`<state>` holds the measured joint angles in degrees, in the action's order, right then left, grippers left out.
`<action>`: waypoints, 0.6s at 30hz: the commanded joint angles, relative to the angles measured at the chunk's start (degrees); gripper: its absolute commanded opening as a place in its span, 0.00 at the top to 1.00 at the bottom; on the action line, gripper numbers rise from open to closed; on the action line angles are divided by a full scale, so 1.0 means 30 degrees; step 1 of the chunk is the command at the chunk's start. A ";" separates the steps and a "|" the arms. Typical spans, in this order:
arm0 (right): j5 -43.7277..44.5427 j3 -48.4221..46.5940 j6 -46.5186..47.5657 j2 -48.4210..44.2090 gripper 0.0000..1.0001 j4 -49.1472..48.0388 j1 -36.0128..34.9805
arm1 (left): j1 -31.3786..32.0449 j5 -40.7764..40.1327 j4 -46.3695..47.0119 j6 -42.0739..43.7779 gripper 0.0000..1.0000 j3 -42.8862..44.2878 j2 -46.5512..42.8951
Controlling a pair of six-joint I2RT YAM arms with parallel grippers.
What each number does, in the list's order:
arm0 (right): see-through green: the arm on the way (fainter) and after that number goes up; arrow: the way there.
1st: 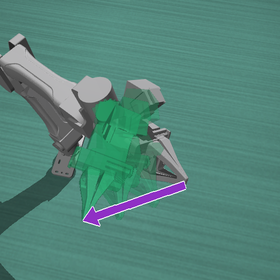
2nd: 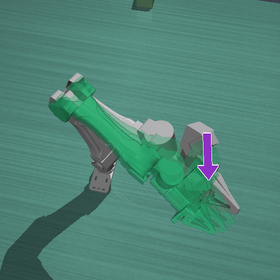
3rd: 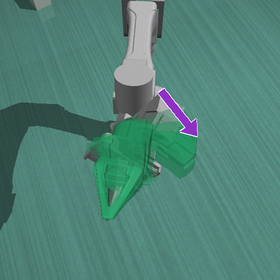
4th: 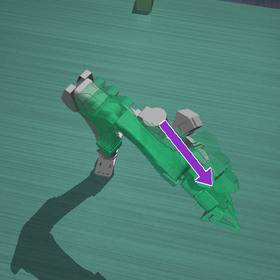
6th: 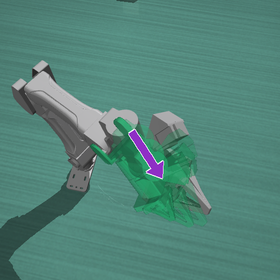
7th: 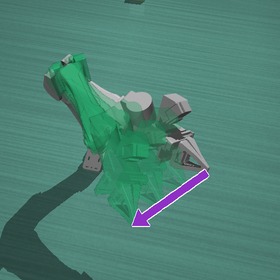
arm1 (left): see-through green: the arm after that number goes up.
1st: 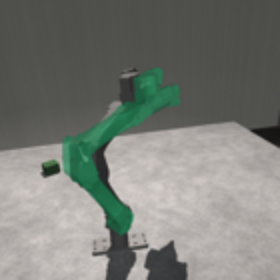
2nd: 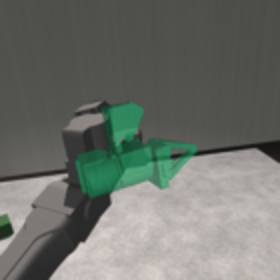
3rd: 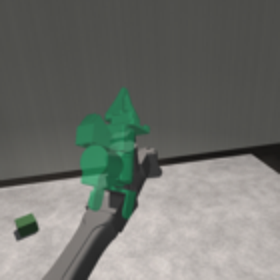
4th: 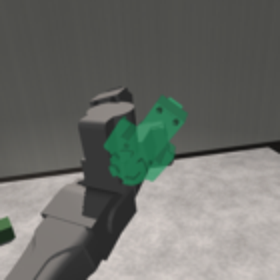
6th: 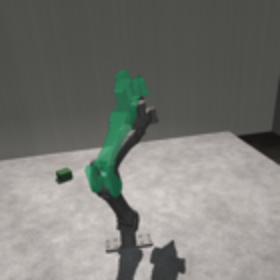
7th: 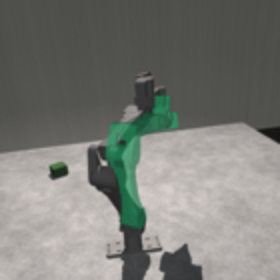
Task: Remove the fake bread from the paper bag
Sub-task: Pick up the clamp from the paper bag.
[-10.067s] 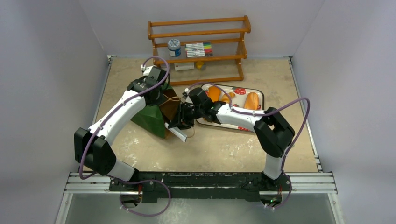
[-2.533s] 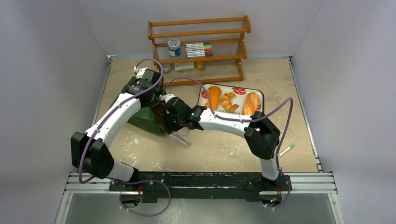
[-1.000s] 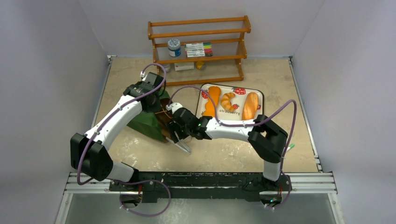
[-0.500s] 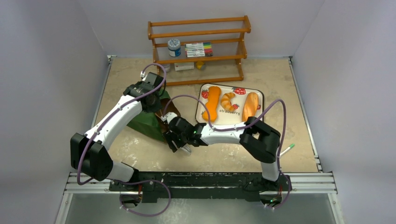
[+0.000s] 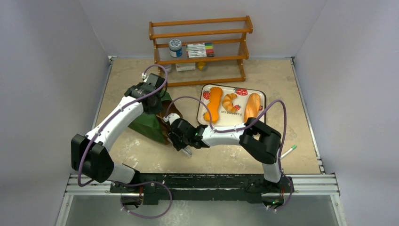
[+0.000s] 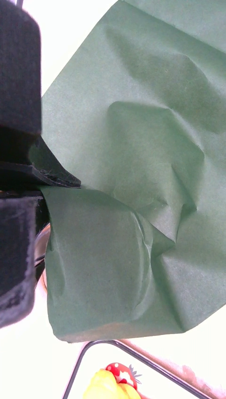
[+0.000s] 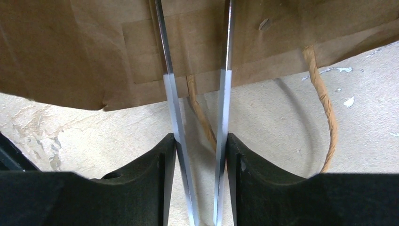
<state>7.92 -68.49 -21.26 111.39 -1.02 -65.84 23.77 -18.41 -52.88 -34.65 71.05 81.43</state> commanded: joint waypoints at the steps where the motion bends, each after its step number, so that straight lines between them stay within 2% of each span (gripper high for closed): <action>1: -0.0326 0.0102 -0.0855 -0.0841 0.58 0.1023 -0.0026 | -0.0001 0.0055 0.0048 0.0308 1.00 -0.0095 -0.0329; 9: -0.0206 -0.0820 -0.1479 -0.1876 0.58 0.2538 -0.0047 | -0.0012 -0.0039 -0.0244 0.0391 1.00 -0.0213 -0.0571; 18: -0.0222 -0.3955 -0.0971 0.0233 0.54 0.3928 0.0145 | 0.0005 0.0245 -0.0388 0.0397 1.00 -0.0312 -0.0830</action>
<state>7.35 -75.29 -24.51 110.39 9.54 -65.82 23.77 -18.39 -53.54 -34.26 70.15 80.93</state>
